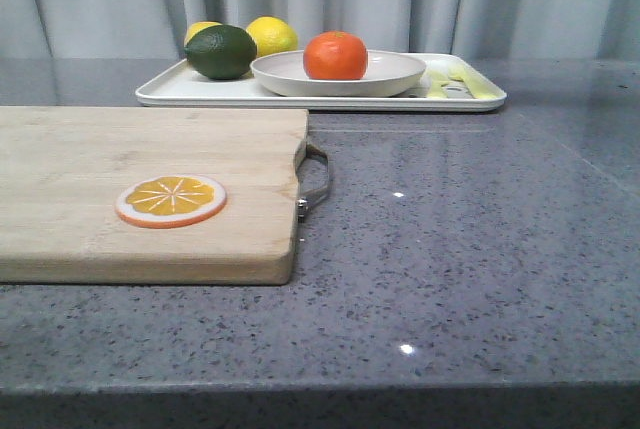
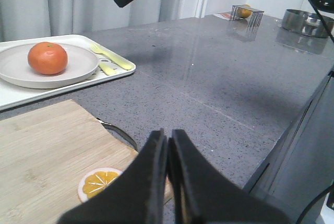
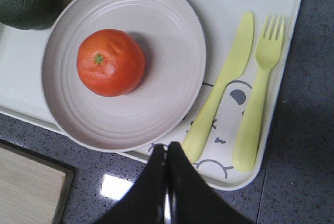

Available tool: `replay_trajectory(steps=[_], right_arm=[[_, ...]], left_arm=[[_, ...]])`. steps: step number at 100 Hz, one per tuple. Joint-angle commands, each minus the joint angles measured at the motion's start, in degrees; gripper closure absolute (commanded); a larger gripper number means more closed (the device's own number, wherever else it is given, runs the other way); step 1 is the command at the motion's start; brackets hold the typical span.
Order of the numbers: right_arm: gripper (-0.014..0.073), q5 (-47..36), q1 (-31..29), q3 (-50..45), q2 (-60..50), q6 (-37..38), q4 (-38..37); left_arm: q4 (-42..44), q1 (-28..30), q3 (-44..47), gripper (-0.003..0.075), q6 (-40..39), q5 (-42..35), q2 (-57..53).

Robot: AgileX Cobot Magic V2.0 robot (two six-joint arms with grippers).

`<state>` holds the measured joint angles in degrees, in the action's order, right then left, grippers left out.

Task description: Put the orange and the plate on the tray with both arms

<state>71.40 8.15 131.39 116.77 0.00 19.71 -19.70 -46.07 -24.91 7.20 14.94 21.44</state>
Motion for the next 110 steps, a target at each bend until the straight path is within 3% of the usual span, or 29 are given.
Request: replay_trajectory(steps=[1,18,40,85,110], right_arm=[[0.0661,0.8,0.0,1.8,-5.1,-1.0,0.6],[0.0661,2.1,0.0,-0.2,-8.6,-1.0,0.6],[0.0661,-1.6,0.0,-13.2,-17.3,-3.4,0.4],[0.0661,-28.1,0.0,-52.3,-44.4,-8.3,0.4],[0.0661,-36.1,0.0,-69.5,-56.8,-8.9,-2.2]], left_arm=[[-0.7,0.1,-1.6,0.0741,-0.2,-4.5,0.3],[-0.7,0.1,-1.6,0.0740,-0.2,-4.5,0.3],[-0.7,0.1,-1.6,0.0740,-0.2,-4.5,0.3],[-0.7,0.1,-1.6,0.0740,-0.2,-4.5,0.3],[-0.7,0.1,-1.6,0.0741,-0.2,-4.5,0.3]])
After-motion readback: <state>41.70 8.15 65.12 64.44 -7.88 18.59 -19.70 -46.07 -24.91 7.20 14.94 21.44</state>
